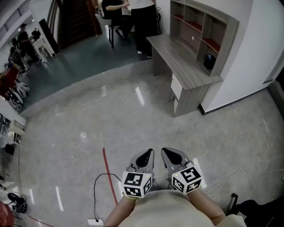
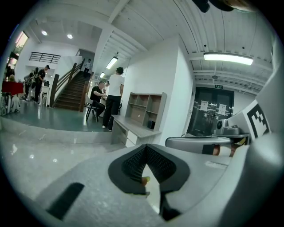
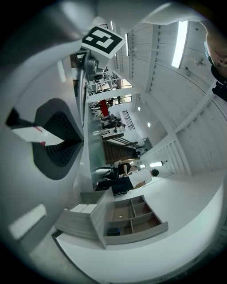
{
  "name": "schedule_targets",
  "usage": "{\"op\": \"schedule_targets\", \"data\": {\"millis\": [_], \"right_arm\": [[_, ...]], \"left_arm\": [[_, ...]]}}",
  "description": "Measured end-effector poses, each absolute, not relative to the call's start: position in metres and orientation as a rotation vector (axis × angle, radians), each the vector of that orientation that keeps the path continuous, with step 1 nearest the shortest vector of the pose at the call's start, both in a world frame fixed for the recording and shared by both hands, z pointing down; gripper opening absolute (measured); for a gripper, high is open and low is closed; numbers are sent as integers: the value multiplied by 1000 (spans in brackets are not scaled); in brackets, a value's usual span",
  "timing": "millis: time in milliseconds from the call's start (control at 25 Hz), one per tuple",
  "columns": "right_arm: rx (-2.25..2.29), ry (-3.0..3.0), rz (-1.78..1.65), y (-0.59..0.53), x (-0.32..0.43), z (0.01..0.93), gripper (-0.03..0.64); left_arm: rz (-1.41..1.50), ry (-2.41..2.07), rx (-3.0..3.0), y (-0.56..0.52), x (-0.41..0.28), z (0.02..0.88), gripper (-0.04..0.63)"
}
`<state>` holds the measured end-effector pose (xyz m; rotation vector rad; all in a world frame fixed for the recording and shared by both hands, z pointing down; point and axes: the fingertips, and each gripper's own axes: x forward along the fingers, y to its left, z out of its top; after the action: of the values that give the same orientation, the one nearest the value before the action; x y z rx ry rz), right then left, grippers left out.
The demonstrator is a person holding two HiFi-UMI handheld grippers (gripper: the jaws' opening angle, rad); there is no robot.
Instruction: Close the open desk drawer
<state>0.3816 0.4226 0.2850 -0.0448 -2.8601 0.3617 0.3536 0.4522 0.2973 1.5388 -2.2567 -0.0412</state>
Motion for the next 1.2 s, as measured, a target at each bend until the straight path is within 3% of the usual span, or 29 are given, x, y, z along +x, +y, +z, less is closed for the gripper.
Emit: {"op": "schedule_targets", "data": {"millis": [600, 1200], "right_arm": [[-41, -2858, 361, 457, 336, 282, 6], [-97, -2888, 348, 393, 239, 284, 6]], "left_arm": [[-56, -2210, 1576, 483, 305, 310, 8], [-72, -2262, 1536, 424, 207, 312, 8]]}}
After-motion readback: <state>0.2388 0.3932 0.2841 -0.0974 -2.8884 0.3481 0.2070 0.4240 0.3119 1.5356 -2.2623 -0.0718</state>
